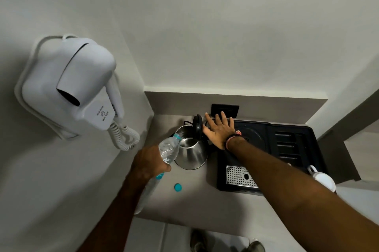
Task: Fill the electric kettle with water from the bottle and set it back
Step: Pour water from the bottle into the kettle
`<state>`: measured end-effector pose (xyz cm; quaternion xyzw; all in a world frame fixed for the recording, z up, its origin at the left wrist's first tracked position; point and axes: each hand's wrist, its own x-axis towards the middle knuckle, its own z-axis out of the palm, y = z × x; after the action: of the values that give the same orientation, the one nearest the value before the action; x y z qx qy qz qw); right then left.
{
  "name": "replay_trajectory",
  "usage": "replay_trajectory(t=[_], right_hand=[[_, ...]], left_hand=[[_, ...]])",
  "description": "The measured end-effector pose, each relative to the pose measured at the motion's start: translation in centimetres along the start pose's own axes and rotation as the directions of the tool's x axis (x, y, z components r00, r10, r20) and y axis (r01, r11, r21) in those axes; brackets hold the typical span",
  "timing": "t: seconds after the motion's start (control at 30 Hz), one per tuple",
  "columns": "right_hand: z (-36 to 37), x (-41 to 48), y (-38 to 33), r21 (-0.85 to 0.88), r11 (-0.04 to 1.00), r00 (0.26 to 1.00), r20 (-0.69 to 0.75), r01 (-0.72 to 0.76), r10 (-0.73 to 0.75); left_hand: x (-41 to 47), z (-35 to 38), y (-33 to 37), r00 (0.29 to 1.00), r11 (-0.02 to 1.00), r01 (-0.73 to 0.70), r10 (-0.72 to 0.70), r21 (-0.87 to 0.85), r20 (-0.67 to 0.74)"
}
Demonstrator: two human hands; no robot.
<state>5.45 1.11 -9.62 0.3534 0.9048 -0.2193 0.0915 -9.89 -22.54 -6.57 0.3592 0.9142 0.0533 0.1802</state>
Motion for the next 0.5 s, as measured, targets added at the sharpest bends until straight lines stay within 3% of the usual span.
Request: replay_trajectory(t=[0.23,0.5], right_hand=[[-0.6,-0.4,-0.2,-0.015,1.000,1.000,0.021,0.007,-0.007],[-0.7,-0.5,-0.2,-0.012,1.000,1.000,0.024,0.004,-0.003]], left_hand=[[0.5,-1.0,0.7,0.997,0.992,0.005,-0.016,0.128,0.079],[0.7,-1.5,0.7,0.989,0.990,0.034,-0.053,0.134,0.140]])
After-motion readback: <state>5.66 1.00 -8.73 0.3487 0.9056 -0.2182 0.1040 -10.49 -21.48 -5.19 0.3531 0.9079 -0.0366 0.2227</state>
